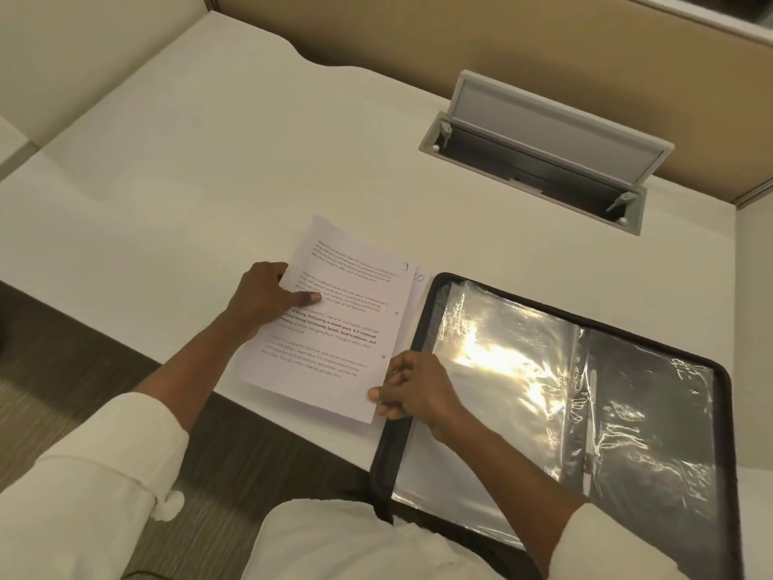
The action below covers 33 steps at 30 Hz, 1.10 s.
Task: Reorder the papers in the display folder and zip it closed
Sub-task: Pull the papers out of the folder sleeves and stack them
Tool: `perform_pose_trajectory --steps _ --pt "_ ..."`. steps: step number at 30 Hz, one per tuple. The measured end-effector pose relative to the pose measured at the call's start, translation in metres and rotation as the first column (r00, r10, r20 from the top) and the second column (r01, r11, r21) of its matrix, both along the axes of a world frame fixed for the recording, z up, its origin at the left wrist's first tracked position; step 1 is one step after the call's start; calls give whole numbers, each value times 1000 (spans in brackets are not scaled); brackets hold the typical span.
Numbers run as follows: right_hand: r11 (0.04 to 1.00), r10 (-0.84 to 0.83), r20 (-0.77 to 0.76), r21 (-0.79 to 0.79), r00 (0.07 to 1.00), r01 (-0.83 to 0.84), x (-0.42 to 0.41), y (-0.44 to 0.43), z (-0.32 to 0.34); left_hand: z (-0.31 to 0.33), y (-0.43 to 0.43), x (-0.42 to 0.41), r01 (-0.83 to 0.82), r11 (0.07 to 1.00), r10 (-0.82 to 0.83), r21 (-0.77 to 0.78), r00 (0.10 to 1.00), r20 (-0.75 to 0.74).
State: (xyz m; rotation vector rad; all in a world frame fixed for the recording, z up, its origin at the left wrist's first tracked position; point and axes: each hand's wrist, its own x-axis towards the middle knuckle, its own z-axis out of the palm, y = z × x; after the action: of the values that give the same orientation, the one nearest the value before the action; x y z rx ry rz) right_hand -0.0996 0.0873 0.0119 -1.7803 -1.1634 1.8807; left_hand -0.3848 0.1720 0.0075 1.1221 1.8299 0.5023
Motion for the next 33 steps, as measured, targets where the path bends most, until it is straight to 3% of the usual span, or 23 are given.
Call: perform_pose_trajectory --steps 5,10,14,17,24,26,28,31,33 --pt "999 -19 152 32 988 14 -17 -20 -15 -7 2 11 85 996 -74 35 970 -231" --pt "985 81 322 118 943 -125 -23 -32 -33 -16 -1 22 172 985 -148 5 864 -481" --pt "982 69 322 147 944 -121 -24 -33 -32 -15 -1 31 188 981 -129 45 810 -572" --pt "985 54 294 138 954 -99 -19 -33 -30 -17 -4 39 267 962 -150 66 710 -688" --pt "960 -161 41 240 986 147 20 -52 -15 2 -24 87 401 911 -117 101 485 -867" --pt "928 -222 53 318 974 194 39 -62 -9 10 -36 115 427 890 -92 160 512 -854" --pt "881 -288 131 424 949 209 60 -74 -9 13 -49 149 468 860 -147 202 607 -781" --pt "764 -374 376 643 848 52 93 -91 -22 13 -72 200 439 873 -272 212 800 -535" --pt "703 -430 491 708 757 -60 114 -99 -33 8 -85 226 395 907 -317 148 869 -379"
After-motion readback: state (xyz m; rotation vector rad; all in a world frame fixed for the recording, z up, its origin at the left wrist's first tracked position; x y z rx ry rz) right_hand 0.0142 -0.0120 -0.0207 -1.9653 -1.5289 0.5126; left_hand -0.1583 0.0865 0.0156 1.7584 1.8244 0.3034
